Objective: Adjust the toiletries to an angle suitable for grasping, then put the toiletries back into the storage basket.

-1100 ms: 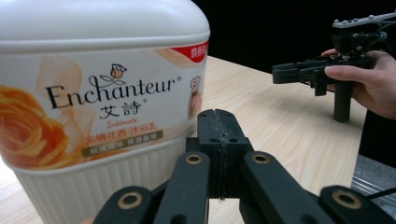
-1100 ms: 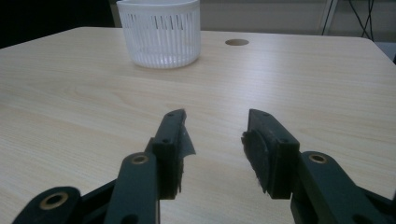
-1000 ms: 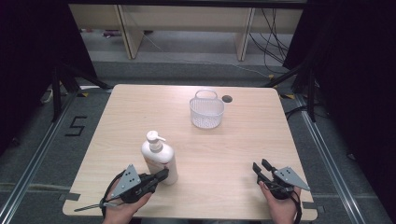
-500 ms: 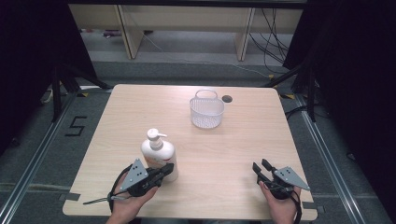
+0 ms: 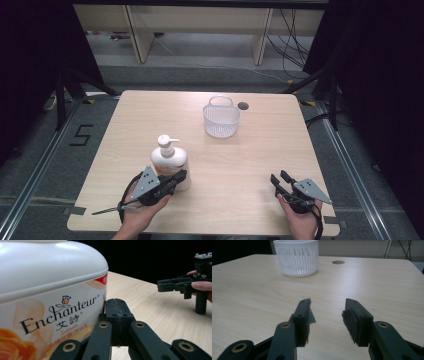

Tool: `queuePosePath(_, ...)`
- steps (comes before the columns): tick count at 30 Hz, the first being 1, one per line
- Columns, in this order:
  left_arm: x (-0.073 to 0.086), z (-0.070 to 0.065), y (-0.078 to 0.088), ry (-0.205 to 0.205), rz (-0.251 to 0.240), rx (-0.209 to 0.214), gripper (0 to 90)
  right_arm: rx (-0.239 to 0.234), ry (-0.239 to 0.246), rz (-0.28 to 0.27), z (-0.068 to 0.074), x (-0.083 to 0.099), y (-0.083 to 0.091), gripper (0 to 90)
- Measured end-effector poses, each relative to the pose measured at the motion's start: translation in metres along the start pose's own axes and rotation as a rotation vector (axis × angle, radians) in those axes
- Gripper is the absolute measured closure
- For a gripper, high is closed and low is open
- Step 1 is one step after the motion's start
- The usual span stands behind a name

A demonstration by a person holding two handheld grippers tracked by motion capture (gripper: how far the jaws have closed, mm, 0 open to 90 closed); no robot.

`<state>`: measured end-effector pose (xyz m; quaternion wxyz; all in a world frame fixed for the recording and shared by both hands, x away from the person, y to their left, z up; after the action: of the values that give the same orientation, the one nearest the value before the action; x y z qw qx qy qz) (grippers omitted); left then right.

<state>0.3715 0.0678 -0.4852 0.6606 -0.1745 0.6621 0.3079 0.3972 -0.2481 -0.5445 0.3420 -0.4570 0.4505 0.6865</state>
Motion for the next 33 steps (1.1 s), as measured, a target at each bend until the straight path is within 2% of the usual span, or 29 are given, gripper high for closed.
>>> queuePosePath(1, -0.001, -0.001, 0.003, -0.004, -0.006, 0.005, 80.9, -0.001, 0.008, 0.000, 0.000, 0.000, 0.001, 56.0)
queuePosePath(2, 0.000, -0.002, 0.007, -0.008, -0.008, 0.003, 80.9, -0.001, 0.008, 0.000, 0.000, 0.000, 0.001, 56.0)
queuePosePath(4, 0.002, 0.000, 0.020, -0.007, -0.029, -0.014, 72.4, -0.003, -0.003, -0.004, 0.005, -0.001, 0.001, 53.8)
queuePosePath(5, 0.005, 0.003, 0.029, -0.012, -0.040, -0.033, 68.9, -0.031, -0.007, -0.006, 0.010, -0.003, 0.001, 52.3)
queuePosePath(6, 0.008, 0.006, 0.035, -0.014, -0.032, -0.052, 64.7, -0.016, 0.002, -0.014, 0.013, -0.006, 0.002, 50.2)
queuePosePath(7, 0.014, 0.012, 0.045, -0.014, -0.031, -0.079, 62.6, -0.026, 0.023, -0.022, 0.015, -0.009, 0.001, 48.9)
queuePosePath(8, 0.017, 0.015, 0.051, -0.013, -0.026, -0.094, 60.3, -0.032, 0.021, -0.036, 0.020, -0.013, 0.000, 47.1)
queuePosePath(9, 0.026, 0.025, 0.066, -0.014, -0.019, -0.134, 55.9, -0.048, 0.013, -0.034, 0.028, -0.017, 0.000, 44.3)
queuePosePath(10, 0.026, 0.025, 0.066, -0.014, -0.019, -0.134, 53.8, -0.048, 0.013, -0.034, 0.028, -0.017, 0.000, 44.3)
queuePosePath(11, 0.031, 0.033, 0.074, -0.022, -0.013, -0.170, 53.8, -0.062, 0.009, -0.049, 0.035, -0.021, -0.002, 43.3)
queuePosePath(12, 0.034, 0.039, 0.078, -0.016, -0.017, -0.186, 51.8, -0.053, 0.052, -0.065, 0.037, -0.026, -0.003, 42.8)
queuePosePath(14, 0.044, 0.054, 0.087, 0.003, 0.003, -0.246, 47.7, -0.057, 0.045, -0.071, 0.046, -0.030, -0.004, 42.3)
queuePosePath(15, 0.049, 0.064, 0.091, -0.002, 0.010, -0.287, 45.3, -0.071, 0.070, -0.083, 0.049, -0.032, -0.006, 42.3)
queuePosePath(16, 0.052, 0.070, 0.091, -0.009, 0.008, -0.308, 39.4, -0.076, 0.072, -0.077, 0.056, -0.033, -0.007, 42.3)
queuePosePath(17, 0.057, 0.076, 0.094, -0.006, 0.026, -0.335, 37.7, -0.096, 0.063, -0.084, 0.061, -0.035, -0.008, 42.3)
queuePosePath(19, 0.065, 0.088, 0.094, 0.020, 0.026, -0.368, 34.5, -0.097, 0.077, -0.078, 0.065, -0.036, -0.008, 42.3)
queuePosePath(20, 0.070, 0.091, 0.094, 0.034, 0.038, -0.377, 34.5, -0.097, 0.077, -0.078, 0.065, -0.036, -0.008, 42.3)
queuePosePath(21, 0.076, 0.096, 0.094, 0.034, 0.060, -0.379, 33.6, -0.110, 0.073, -0.088, 0.071, -0.039, -0.008, 42.4)
queuePosePath(22, 0.079, 0.098, 0.093, 0.035, 0.070, -0.378, 33.6, -0.110, 0.073, -0.088, 0.071, -0.039, -0.008, 42.4)
queuePosePath(23, 0.083, 0.102, 0.093, 0.051, 0.078, -0.385, 33.6, -0.104, 0.077, -0.081, 0.072, -0.039, -0.008, 42.5)
queuePosePath(29, 0.084, 0.112, 0.091, 0.036, 0.059, -0.401, 33.4, -0.152, 0.081, -0.113, 0.100, -0.055, -0.007, 43.9)
queuePosePath(30, 0.084, 0.113, 0.091, 0.047, 0.055, -0.405, 33.4, -0.160, 0.090, -0.113, 0.105, -0.057, -0.007, 44.2)
queuePosePath(31, 0.083, 0.114, 0.091, 0.047, 0.036, -0.405, 33.4, -0.181, 0.082, -0.119, 0.117, -0.062, -0.008, 44.5)
queuePosePath(33, 0.083, 0.117, 0.092, 0.050, 0.030, -0.418, 33.5, -0.188, 0.083, -0.119, 0.122, -0.063, -0.009, 44.7)
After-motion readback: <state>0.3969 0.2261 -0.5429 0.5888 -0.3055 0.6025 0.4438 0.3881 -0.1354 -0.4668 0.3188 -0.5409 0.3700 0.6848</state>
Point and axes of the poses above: each handheld gripper's, and its own axes: y roughly backward along the jaws, x roughly out of its underside, z roughly to its left, the point moved 10 cm from there along -y, roughly forward along the jaws, and after that the axes turned 7 degrees about -y, right-handed, at the moved point
